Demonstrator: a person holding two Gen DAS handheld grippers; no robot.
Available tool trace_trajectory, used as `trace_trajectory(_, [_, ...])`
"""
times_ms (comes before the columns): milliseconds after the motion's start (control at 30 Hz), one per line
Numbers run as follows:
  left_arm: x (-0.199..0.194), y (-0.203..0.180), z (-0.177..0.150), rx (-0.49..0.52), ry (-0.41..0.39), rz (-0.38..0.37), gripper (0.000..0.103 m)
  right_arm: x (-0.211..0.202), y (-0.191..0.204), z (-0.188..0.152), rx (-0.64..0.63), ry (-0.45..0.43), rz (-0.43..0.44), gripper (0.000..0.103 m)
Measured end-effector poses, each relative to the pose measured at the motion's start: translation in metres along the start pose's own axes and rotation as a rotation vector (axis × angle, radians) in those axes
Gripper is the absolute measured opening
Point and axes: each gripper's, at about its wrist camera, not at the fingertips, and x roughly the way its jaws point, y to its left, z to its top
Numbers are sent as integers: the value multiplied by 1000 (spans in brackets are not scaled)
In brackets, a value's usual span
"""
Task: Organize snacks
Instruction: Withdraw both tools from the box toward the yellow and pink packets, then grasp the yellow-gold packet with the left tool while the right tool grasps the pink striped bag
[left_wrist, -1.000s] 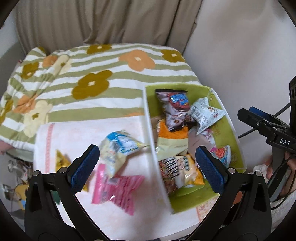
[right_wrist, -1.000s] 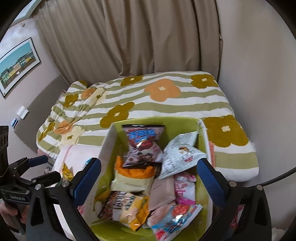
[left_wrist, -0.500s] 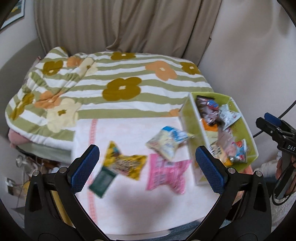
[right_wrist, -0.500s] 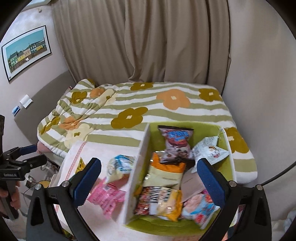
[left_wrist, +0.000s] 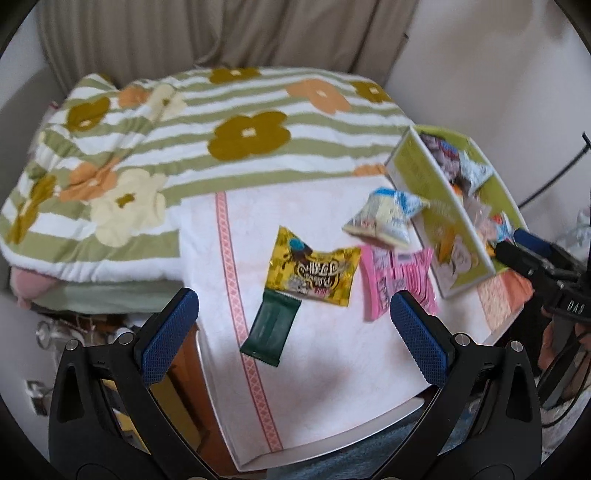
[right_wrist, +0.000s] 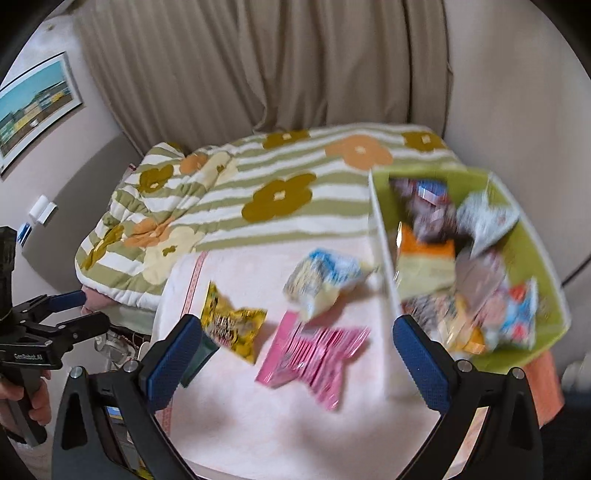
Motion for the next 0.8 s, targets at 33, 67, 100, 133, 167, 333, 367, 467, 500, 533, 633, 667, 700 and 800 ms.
trace_trajectory(33, [8, 1, 0, 9, 13, -12, 103, 6, 1, -7, 20, 12, -4, 103])
trace_trajectory(67, [17, 2, 1, 18, 24, -24, 103, 12, 1, -14, 44, 26, -12, 103])
trace_trajectory(100, [25, 2, 1, 28, 32, -33, 103, 18, 1, -19, 65, 40, -13, 103])
trace_trajectory(133, [36, 1, 2, 41, 43, -47, 103, 26, -1, -27, 92, 57, -13, 103])
trace_trajectory(167, [44, 1, 3, 51, 50, -59, 103, 33, -2, -33, 114, 67, -19, 103])
trace_trajectory(333, [89, -6, 11, 102, 84, -97, 103, 64, -8, -60, 204, 102, -32, 103])
trace_trajectory(367, [100, -9, 13, 112, 91, -104, 103, 70, -10, -65, 220, 102, -33, 103])
trace_trajectory(467, [128, -17, 18, 152, 118, -117, 103, 82, -17, -76, 258, 96, -32, 103])
trace_trajectory(500, [133, -19, 20, 171, 123, -115, 103, 86, -19, -79, 270, 93, -28, 103])
trace_trajectory(533, [138, -22, 22, 201, 128, -112, 103, 90, -21, -82, 281, 92, -23, 103])
trace_trajectory(633, [143, -32, 30, 351, 113, -76, 103, 101, -27, -88, 305, 110, -19, 103])
trace_trajectory(667, [145, -36, 33, 421, 121, -66, 103, 102, -29, -89, 312, 113, -18, 103])
trace_trajectory(700, [147, -39, 34, 477, 132, -57, 103, 104, -31, -90, 321, 114, -15, 103])
trace_trajectory(800, [157, -51, 33, 668, 189, -54, 103, 109, -38, -94, 354, 111, 2, 103])
